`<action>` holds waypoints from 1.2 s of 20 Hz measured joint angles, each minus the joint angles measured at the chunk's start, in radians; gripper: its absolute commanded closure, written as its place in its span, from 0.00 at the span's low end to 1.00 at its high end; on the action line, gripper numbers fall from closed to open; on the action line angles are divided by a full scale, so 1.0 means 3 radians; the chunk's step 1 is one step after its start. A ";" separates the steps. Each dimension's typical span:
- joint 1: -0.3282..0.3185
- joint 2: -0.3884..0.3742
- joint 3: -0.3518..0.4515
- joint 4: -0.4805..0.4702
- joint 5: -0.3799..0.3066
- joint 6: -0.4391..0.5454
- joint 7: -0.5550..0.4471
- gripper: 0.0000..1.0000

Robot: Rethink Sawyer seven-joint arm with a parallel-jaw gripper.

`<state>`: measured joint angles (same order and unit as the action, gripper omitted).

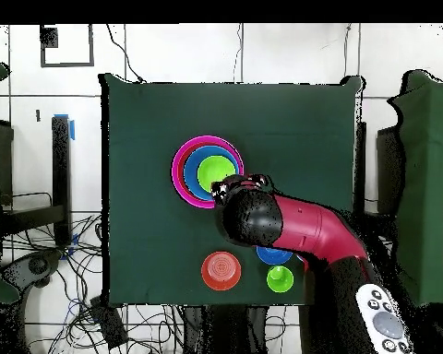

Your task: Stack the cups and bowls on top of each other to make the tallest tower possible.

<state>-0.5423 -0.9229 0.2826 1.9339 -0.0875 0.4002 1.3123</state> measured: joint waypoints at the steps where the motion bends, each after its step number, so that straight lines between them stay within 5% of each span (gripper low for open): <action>1: 0.0001 0.0000 -0.0005 0.0000 0.0001 0.0000 0.0000 0.00; 24: 0.0004 0.0000 -0.0061 0.0000 0.0000 -0.0001 0.0000 0.00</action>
<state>-0.5411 -0.9229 0.2643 1.9339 -0.0875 0.4000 1.3123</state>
